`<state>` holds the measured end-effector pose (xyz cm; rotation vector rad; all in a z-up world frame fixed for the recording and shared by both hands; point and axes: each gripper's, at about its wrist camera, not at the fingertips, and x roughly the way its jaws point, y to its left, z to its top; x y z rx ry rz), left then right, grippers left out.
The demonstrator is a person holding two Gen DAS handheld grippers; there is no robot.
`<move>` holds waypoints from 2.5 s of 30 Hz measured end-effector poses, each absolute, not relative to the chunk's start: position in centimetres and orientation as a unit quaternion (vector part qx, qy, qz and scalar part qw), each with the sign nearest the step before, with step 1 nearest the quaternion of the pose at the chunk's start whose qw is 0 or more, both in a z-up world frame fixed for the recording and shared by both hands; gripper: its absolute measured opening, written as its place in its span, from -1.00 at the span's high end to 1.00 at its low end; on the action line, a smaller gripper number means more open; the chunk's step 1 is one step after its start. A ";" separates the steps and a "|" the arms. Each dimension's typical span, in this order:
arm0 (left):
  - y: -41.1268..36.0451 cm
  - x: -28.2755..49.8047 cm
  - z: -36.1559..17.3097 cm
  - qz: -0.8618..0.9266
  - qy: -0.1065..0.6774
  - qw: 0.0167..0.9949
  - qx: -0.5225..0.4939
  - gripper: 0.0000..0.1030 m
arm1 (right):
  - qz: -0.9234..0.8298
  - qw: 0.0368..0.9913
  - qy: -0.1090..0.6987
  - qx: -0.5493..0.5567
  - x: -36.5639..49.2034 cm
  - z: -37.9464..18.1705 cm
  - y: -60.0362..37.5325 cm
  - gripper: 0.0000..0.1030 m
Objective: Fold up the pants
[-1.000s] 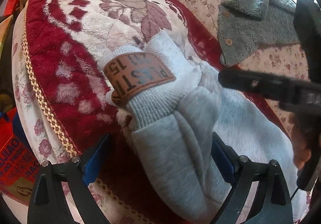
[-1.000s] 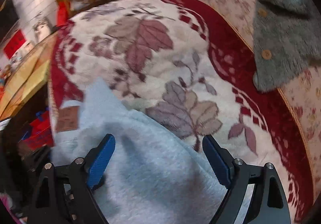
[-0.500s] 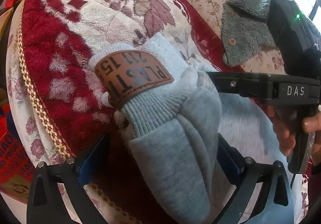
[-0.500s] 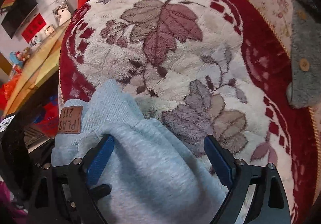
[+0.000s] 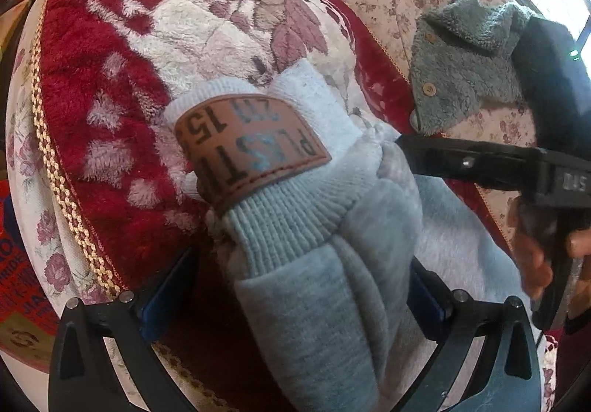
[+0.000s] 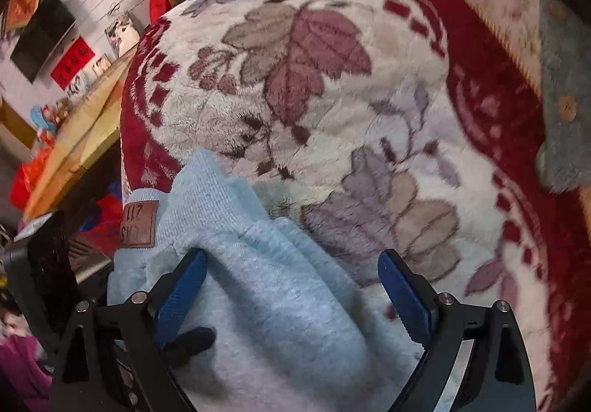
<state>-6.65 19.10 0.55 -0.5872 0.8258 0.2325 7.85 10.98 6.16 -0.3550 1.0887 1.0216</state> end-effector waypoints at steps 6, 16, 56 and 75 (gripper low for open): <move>19.4 -8.0 0.9 0.127 0.392 0.867 -0.280 -0.99 | 0.496 0.721 0.446 -0.185 5.6 8.8 12.0 -0.87; 19.7 -10.0 0.9 0.129 0.393 0.862 -0.294 -0.99 | 0.507 0.686 0.457 -0.252 3.0 7.1 12.5 0.58; 21.4 -5.5 0.3 0.035 0.325 0.858 -0.396 -1.00 | 0.459 0.691 0.541 -0.140 9.1 5.4 12.3 -0.76; 21.7 -11.0 2.2 0.049 0.336 0.883 -0.324 -1.00 | 0.484 0.681 0.533 -0.130 9.5 7.2 10.8 -0.81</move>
